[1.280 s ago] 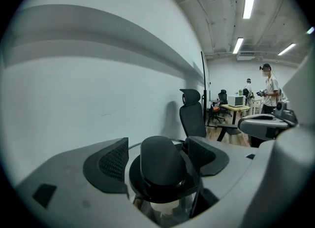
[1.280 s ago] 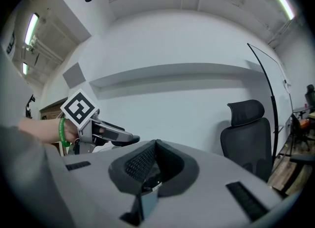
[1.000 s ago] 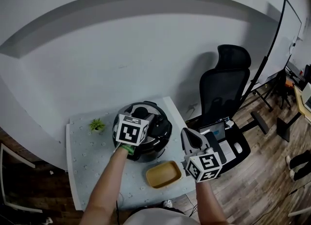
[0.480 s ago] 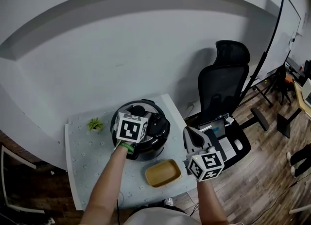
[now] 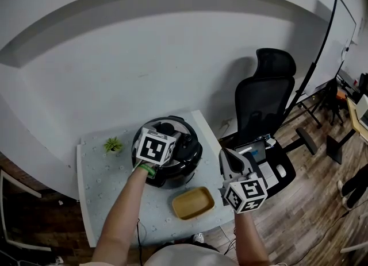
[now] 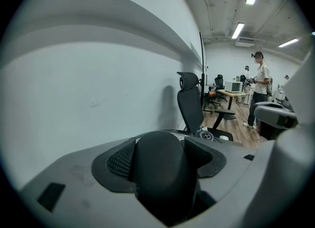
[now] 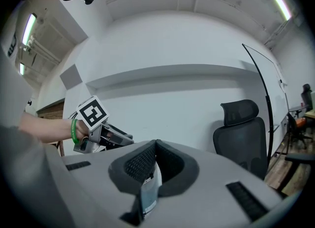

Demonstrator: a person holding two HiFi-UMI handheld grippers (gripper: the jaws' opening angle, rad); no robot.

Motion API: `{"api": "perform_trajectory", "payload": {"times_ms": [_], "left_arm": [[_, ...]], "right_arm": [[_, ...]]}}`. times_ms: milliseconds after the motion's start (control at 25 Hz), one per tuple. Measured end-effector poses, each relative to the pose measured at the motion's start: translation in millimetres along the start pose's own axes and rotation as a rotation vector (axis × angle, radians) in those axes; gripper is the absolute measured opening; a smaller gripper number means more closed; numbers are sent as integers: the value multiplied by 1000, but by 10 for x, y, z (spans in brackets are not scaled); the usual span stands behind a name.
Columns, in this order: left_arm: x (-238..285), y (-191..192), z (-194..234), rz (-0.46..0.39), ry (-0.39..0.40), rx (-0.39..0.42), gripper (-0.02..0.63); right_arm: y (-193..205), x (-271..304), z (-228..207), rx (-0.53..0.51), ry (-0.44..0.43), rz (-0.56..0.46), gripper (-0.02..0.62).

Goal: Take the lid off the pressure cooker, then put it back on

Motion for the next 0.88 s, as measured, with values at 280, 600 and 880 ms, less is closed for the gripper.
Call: {"api": "perform_trajectory", "payload": {"times_ms": [280, 600, 880], "left_arm": [[2, 0, -8, 26, 163, 102, 305], [-14, 8, -12, 8, 321, 191, 302], [4, 9, -7, 1, 347, 199, 302]], "right_arm": [[9, -65, -2, -4, 38, 6, 0], [-11, -231, -9, -15, 110, 0, 0], [-37, -344, 14, -37, 164, -3, 0]]}}
Point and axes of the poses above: the fingertips, and each gripper's own axes: x forward along the fingers, z to its left, y out of its underside, the point moved 5 cm from there along -x, backward along the fingers, and after that the axes turned 14 degrees about y, right-handed, at the moved point
